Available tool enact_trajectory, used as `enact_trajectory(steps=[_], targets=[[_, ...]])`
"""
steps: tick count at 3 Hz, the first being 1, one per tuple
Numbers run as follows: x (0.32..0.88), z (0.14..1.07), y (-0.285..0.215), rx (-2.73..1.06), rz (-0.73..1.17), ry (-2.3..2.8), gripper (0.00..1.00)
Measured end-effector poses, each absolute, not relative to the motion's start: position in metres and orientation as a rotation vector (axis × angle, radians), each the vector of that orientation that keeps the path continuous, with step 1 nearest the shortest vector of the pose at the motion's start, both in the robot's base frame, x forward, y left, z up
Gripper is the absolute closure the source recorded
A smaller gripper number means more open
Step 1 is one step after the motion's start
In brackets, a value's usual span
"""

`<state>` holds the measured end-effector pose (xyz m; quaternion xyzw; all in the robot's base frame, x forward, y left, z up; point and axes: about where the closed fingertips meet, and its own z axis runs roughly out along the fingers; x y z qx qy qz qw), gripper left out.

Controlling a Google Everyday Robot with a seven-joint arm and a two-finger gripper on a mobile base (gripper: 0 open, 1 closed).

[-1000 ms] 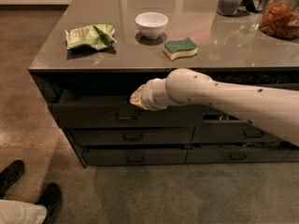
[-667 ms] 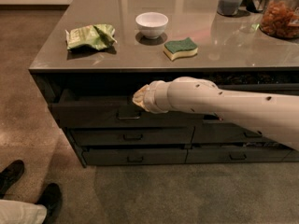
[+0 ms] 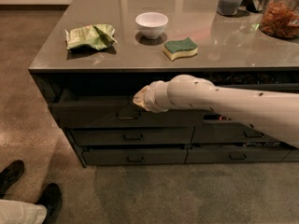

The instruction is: Close top drawer

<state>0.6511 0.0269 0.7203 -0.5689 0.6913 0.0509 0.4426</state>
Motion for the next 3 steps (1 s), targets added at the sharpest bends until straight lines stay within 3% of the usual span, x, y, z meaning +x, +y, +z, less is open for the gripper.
enact_trajectory(steps=[1, 3], targets=[[0.665, 0.697, 0.027, -1.472, 0.237, 1.739, 1.00], [0.676, 0.696, 0.030, -1.454, 0.212, 1.762, 1.00]])
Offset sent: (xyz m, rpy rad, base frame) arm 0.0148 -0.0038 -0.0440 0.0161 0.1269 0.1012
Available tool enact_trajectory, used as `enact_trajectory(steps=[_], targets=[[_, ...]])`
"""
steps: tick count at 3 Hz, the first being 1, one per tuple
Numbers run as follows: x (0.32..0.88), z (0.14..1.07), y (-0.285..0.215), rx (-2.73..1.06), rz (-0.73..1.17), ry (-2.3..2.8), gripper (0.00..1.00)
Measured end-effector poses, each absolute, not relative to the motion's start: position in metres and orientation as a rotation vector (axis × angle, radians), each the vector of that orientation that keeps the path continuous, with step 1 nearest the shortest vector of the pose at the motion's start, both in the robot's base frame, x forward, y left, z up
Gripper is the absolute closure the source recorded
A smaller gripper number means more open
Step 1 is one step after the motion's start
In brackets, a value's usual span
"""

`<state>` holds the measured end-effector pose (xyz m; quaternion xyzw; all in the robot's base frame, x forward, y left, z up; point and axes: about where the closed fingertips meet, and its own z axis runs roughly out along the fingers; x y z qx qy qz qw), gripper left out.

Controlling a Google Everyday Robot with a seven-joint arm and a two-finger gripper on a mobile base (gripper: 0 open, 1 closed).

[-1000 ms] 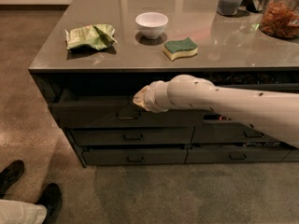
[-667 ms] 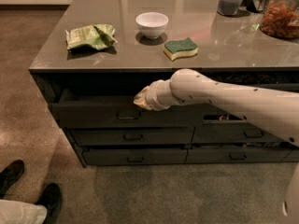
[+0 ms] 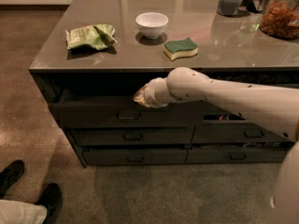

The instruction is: Close top drawer

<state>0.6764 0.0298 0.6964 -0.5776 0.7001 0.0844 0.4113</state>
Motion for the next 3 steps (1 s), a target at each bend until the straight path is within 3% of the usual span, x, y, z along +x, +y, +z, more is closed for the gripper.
enact_trajectory(steps=[3], targets=[[0.683, 0.710, 0.021, -1.346, 0.133, 1.768, 1.00]])
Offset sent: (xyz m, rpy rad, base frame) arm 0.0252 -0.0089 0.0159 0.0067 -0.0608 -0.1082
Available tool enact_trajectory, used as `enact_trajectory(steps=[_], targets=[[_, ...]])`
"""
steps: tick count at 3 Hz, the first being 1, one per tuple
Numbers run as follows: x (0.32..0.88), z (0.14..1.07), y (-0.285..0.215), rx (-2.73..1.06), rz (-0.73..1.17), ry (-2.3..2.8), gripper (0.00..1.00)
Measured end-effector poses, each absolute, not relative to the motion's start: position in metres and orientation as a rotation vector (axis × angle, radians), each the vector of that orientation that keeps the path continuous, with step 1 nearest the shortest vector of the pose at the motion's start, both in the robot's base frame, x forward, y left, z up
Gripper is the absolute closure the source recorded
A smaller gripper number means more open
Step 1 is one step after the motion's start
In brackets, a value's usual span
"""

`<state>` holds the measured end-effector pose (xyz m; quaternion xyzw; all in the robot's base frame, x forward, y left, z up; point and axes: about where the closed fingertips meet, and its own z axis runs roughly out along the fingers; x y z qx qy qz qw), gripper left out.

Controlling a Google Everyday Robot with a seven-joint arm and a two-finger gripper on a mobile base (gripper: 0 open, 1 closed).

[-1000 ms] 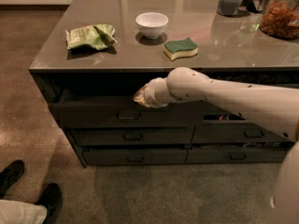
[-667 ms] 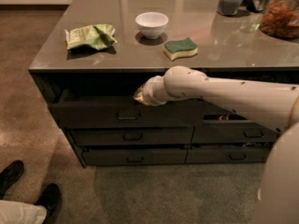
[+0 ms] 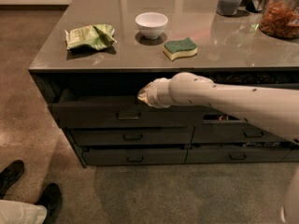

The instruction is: Close top drawer

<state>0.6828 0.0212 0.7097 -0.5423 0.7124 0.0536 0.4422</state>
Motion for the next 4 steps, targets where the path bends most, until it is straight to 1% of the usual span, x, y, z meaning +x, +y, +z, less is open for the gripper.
enact_trajectory(steps=[2, 3, 4], targets=[[0.622, 0.709, 0.023, -1.373, 0.142, 1.682, 1.00], [0.606, 0.702, 0.033, -1.416, 0.172, 1.657, 1.00], [0.612, 0.694, 0.039, -1.452, 0.203, 1.658, 1.00]])
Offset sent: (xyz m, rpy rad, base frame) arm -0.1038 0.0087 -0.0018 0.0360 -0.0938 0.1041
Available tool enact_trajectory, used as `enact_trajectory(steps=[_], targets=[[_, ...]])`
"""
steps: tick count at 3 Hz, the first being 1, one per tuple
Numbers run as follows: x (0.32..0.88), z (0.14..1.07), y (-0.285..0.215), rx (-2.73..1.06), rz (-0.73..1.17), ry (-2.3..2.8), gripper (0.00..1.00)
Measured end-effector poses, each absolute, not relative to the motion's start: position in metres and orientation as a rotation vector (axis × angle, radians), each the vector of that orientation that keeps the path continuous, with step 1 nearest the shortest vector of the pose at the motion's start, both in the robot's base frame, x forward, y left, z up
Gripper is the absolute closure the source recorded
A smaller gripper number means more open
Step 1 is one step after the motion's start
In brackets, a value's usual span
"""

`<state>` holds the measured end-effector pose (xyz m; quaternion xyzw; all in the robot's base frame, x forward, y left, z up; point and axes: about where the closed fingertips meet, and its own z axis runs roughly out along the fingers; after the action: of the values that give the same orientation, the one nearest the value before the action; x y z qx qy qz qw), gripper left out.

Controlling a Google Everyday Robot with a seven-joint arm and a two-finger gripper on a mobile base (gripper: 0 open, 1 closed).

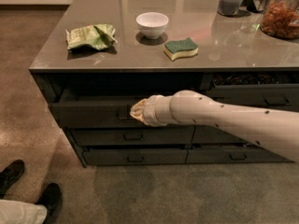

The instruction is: Close top drawer

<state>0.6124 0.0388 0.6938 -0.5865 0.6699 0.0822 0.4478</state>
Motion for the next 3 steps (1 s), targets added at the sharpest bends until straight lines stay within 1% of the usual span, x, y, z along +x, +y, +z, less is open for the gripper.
enact_trajectory(steps=[2, 3], targets=[[0.657, 0.698, 0.031, -1.466, 0.216, 1.683, 1.00], [0.661, 0.699, 0.031, -1.465, 0.217, 1.684, 1.00]])
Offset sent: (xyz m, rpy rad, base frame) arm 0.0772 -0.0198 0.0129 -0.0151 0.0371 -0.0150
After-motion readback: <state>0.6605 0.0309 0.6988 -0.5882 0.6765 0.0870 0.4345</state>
